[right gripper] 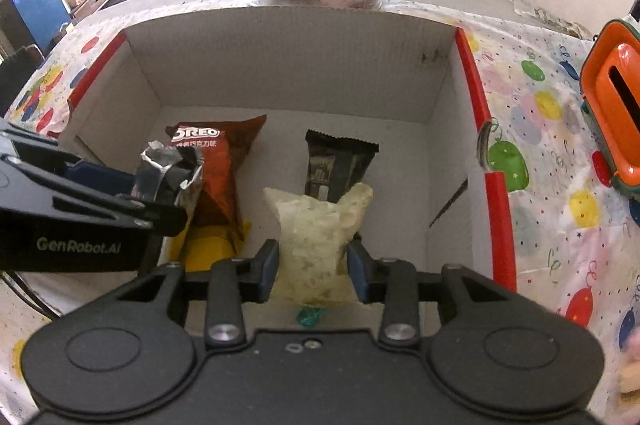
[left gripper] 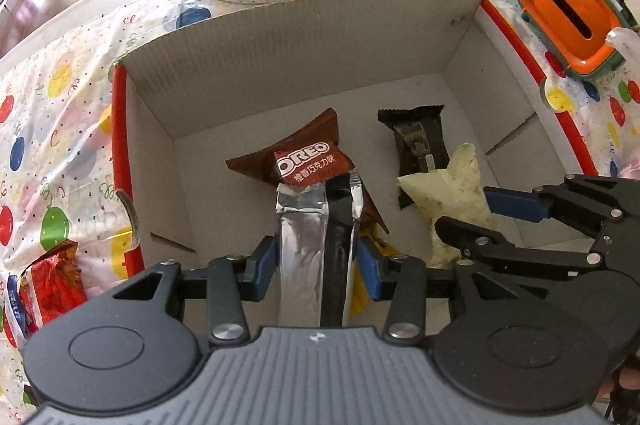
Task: Organize snacks
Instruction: 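Carry the silver bar and cream bag into the red box and open both grippers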
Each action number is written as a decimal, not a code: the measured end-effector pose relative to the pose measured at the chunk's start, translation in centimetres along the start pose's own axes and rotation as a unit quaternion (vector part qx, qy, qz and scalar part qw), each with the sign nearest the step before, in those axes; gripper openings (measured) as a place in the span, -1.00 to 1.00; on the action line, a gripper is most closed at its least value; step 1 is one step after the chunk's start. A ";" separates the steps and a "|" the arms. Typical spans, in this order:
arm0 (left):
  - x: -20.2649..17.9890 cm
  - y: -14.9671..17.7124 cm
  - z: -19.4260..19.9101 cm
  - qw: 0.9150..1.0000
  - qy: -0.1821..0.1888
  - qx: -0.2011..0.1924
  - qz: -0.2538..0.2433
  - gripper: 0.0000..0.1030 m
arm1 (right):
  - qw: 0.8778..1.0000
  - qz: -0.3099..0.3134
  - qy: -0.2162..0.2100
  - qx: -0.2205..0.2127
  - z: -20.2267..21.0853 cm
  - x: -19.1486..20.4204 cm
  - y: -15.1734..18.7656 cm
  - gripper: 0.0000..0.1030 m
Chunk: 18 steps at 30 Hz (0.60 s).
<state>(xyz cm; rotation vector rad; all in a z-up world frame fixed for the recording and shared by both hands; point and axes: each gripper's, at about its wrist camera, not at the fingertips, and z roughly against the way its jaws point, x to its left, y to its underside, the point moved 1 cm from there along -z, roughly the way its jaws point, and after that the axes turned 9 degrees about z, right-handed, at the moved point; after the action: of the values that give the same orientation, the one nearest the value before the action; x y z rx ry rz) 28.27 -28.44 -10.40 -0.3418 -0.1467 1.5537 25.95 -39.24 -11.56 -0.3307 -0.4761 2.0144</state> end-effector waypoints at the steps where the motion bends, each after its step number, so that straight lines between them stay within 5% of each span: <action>1: 0.0 0.1 0.1 1.000 0.002 -0.001 -0.001 -0.16 | 1.000 -0.003 -0.003 -0.002 0.2 -0.1 0.1 -0.24; 18: 1.6 2.0 4.8 0.998 0.029 -0.053 -0.008 -0.05 | 0.998 -0.027 -0.012 -0.061 5.1 0.5 0.6 -0.10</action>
<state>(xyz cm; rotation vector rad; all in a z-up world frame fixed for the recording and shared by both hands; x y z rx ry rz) 24.98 -26.32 -6.69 -0.4666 -0.1864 1.5213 23.12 -40.03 -7.35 -0.3659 -0.6183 1.9435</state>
